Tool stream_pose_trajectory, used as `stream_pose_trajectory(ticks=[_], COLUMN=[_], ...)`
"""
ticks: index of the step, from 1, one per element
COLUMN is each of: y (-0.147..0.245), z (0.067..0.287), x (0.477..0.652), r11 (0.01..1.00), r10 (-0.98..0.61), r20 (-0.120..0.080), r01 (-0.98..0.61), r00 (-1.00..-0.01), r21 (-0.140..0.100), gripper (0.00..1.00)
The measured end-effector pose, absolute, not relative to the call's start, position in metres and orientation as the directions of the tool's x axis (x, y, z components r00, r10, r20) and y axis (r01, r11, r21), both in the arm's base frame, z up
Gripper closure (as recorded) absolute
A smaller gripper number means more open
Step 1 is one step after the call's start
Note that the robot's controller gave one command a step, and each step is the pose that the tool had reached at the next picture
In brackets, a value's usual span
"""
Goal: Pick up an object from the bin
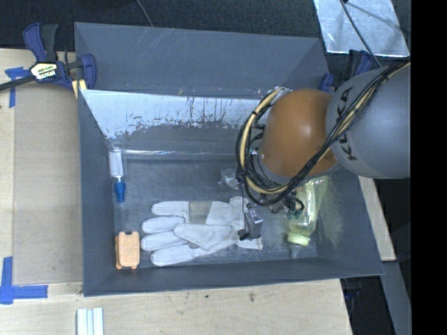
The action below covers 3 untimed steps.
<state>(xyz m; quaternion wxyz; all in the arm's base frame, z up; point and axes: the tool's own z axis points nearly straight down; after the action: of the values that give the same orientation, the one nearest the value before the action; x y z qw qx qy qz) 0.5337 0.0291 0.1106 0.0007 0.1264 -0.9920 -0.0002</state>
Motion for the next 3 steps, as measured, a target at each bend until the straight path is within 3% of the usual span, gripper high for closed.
stream_pose_trajectory(ticks=[1,2,3], y=[0.0275,0.0274,0.027], z=[0.0718,0.0705,0.0715], x=[0.5341,0.5331,0.5337], r11=[0.914,0.914,0.914], r10=[-0.406,-0.406,-0.407], r20=[-0.006,-0.003,-0.004], r01=[-0.406,-0.406,-0.407], r00=[-0.914,-0.914,-0.914], r21=[-0.002,-0.001,-0.002], gripper=[1.0,0.0,1.0])
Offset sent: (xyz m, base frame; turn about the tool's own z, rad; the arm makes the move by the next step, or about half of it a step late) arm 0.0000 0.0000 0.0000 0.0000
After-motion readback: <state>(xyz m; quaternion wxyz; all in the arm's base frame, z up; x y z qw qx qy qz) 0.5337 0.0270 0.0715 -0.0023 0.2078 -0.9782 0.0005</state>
